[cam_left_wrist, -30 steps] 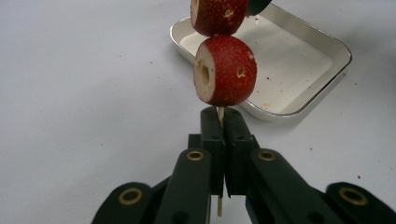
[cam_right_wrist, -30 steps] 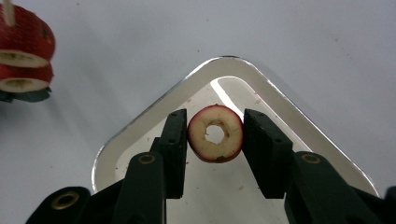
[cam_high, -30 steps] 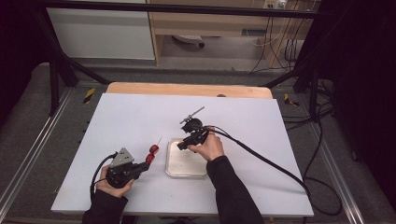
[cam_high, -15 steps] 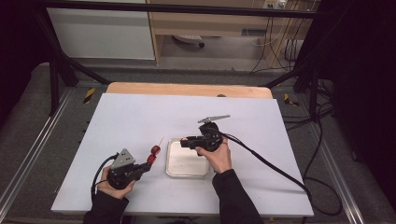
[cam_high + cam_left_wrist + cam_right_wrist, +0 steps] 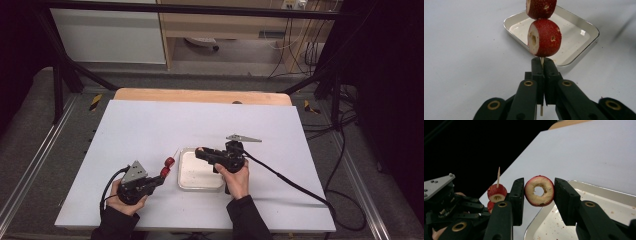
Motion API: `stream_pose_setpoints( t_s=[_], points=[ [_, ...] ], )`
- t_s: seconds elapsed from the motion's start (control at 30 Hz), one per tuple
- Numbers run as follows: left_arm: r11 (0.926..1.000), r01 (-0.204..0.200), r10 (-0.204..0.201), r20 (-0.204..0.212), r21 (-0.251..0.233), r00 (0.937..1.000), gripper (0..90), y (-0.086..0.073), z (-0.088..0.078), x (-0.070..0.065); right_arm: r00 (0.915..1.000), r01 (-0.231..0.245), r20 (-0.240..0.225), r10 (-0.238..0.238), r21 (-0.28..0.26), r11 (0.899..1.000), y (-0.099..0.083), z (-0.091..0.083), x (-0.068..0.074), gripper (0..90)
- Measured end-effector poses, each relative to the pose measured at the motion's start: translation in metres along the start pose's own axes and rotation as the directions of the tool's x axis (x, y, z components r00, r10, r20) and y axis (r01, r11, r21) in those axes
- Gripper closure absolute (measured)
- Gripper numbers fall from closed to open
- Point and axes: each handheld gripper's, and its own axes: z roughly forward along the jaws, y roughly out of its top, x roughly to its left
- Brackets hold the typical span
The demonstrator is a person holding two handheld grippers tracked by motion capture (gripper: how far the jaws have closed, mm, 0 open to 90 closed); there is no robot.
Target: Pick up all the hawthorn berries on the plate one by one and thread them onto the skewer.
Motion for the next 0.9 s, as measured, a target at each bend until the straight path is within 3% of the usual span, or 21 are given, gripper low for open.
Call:
stream_pose_setpoints(
  t_s=[0.13,0.3,0.47,0.6,0.9],
  points=[
    [1.0000,-0.003,0.003,0.003,-0.001,1.0000,88.3,0.001,0.001,-0.003,0.9997,-0.021,-0.016,0.020,-0.091,0.996,-0.007,-0.002,-0.001,61.7],
    [1.0000,0.000,0.000,0.008,-0.008,1.0000,88.3,0.002,0.001,-0.008,0.9978,-0.060,-0.038,0.054,-0.187,0.981,-0.012,-0.002,0.001,61.8],
    [0.9995,0.017,-0.017,0.013,-0.025,0.9998,88.3,0.003,0.000,-0.014,0.9945,-0.092,-0.073,0.075,-0.271,0.958,-0.014,-0.001,0.004,61.8],
    [0.9995,0.014,-0.013,0.014,-0.028,0.9998,88.3,0.005,0.000,-0.019,0.9918,-0.112,-0.093,0.088,-0.307,0.945,-0.016,-0.001,0.005,61.9],
    [0.9981,0.051,-0.050,0.016,-0.035,0.9986,88.3,0.008,0.006,-0.028,0.9887,-0.132,-0.121,0.089,-0.417,0.899,-0.020,0.000,0.008,62.0]
  ],
)
